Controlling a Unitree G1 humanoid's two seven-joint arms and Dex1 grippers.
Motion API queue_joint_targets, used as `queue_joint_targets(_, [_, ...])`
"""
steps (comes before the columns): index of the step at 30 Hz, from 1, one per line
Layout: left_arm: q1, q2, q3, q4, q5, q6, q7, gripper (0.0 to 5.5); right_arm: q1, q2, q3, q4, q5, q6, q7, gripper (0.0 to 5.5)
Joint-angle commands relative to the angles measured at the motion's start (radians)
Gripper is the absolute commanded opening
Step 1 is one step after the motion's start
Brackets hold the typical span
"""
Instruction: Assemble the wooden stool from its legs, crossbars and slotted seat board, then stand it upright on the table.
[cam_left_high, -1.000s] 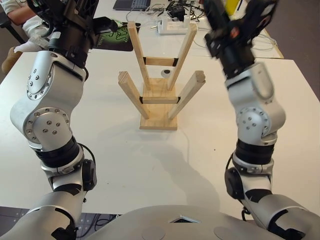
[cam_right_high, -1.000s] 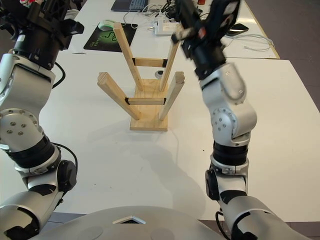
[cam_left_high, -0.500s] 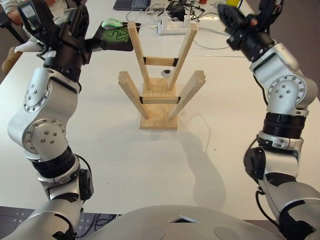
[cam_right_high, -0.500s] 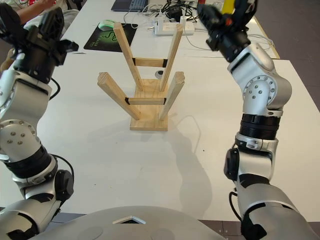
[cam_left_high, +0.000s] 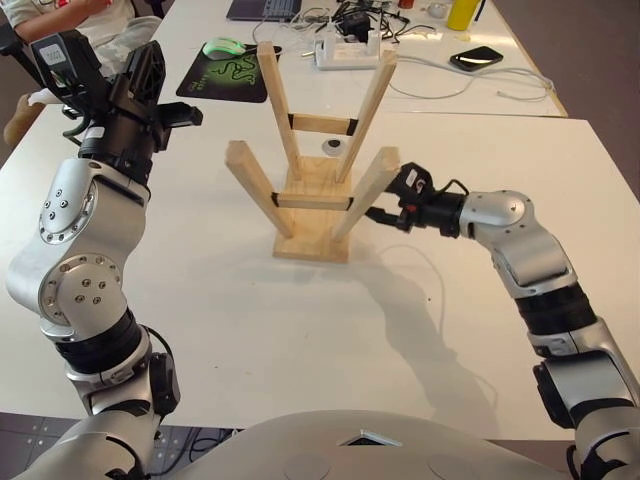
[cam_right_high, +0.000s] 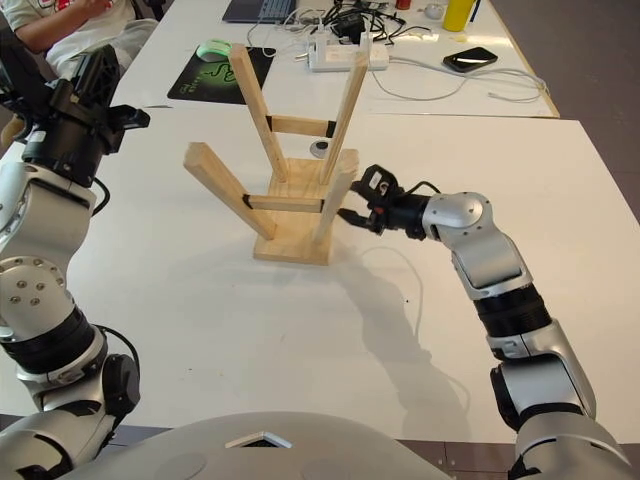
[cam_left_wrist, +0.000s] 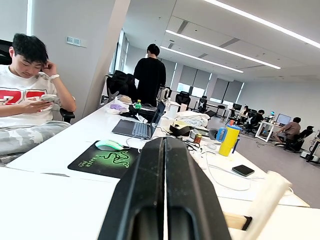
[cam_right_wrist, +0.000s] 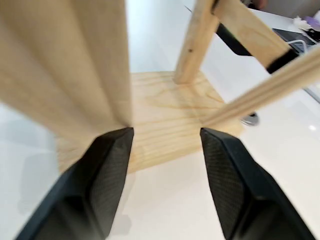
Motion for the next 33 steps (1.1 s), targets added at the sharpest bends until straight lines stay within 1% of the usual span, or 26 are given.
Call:
queue_joint_targets(1, [0.037, 0.020, 0.016, -0.016, 0.029, -0.003, -0.010, 0.00, 0.036, 0.013, -0.010, -0.179, 0.118, 0.090, 0.070, 2.47])
queue_joint_targets(3, [0.046, 0.028, 0.034, -0.031, 0.041, -0.009, -0.009, 0.00, 0.029, 0.039, 0.001, -0.271, 0.158, 0.142, 0.055, 2.47])
queue_joint_targets(6, [0.041, 0.045, 0.064, -0.045, 0.062, -0.020, -0.007, 0.00, -0.011, 0.120, 0.013, -0.357, 0.191, 0.235, -0.033, 2.47])
queue_joint_targets(7, [0.039, 0.049, 0.072, -0.048, 0.064, -0.020, -0.008, 0.00, -0.022, 0.128, 0.010, -0.372, 0.198, 0.260, -0.044, 2.47])
queue_joint_targets(9, [0.047, 0.073, 0.076, -0.065, 0.089, -0.022, -0.016, 0.00, -0.033, 0.062, 0.003, -0.344, 0.178, 0.255, 0.015, 2.47])
queue_joint_targets(11, [0.045, 0.086, 0.079, -0.079, 0.108, -0.032, -0.023, 0.00, -0.044, -0.052, 0.021, -0.253, 0.100, 0.192, 0.100, 2.47])
queue_joint_targets(13, [0.029, 0.087, 0.075, -0.088, 0.097, -0.037, -0.039, 0.00, -0.100, -0.158, 0.069, -0.026, -0.074, 0.071, 0.117, 2.47])
queue_joint_targets(14, [0.025, 0.081, 0.073, -0.089, 0.087, -0.037, -0.044, 0.00, -0.137, -0.196, 0.096, 0.108, -0.174, -0.022, 0.098, 2.47])
queue_joint_targets(15, [0.029, 0.086, 0.061, -0.090, 0.099, -0.037, -0.049, 0.00, -0.183, -0.210, 0.103, 0.241, -0.256, -0.095, 0.040, 2.47])
queue_joint_targets(17, [0.036, 0.044, 0.058, -0.088, 0.071, -0.038, -0.038, 0.00, -0.262, -0.178, 0.064, 0.413, -0.313, -0.170, -0.070, 2.47])
queue_joint_targets(18, [0.040, 0.014, 0.068, -0.084, 0.043, -0.039, -0.025, 0.00, -0.284, -0.151, 0.034, 0.451, -0.308, -0.186, -0.100, 2.47])
queue_joint_targets(21, [0.096, 0.029, 0.034, -0.085, 0.075, -0.038, -0.060, 0.00, -0.314, -0.058, -0.022, 0.476, -0.270, -0.210, -0.145, 2.47])
queue_joint_targets(24, [0.144, 0.025, -0.014, -0.084, 0.079, -0.020, -0.089, 0.37, -0.344, 0.036, -0.053, 0.514, -0.258, -0.262, -0.194, 2.50])
queue_joint_targets(27, [0.211, 0.034, -0.063, -0.054, 0.118, -0.033, -0.136, 0.82, -0.389, 0.129, -0.055, 0.654, -0.280, -0.326, -0.246, 2.50])
queue_joint_targets(29, [0.233, 0.035, -0.079, -0.045, 0.133, -0.041, -0.162, 1.14, -0.416, 0.156, -0.041, 0.761, -0.329, -0.350, -0.299, 2.50])
queue_joint_targets(30, [0.239, 0.036, -0.084, -0.050, 0.139, -0.041, -0.168, 1.22, -0.432, 0.168, -0.047, 0.815, -0.350, -0.370, -0.348, 2.50])
queue_joint_targets(31, [0.241, 0.036, -0.089, -0.054, 0.140, -0.039, -0.175, 1.45, -0.441, 0.178, -0.055, 0.851, -0.359, -0.390, -0.376, 2.50])
queue_joint_targets(33, [0.245, 0.035, -0.095, -0.059, 0.143, -0.034, -0.186, 1.72, -0.435, 0.199, -0.070, 0.868, -0.352, -0.429, -0.384, 2.50])
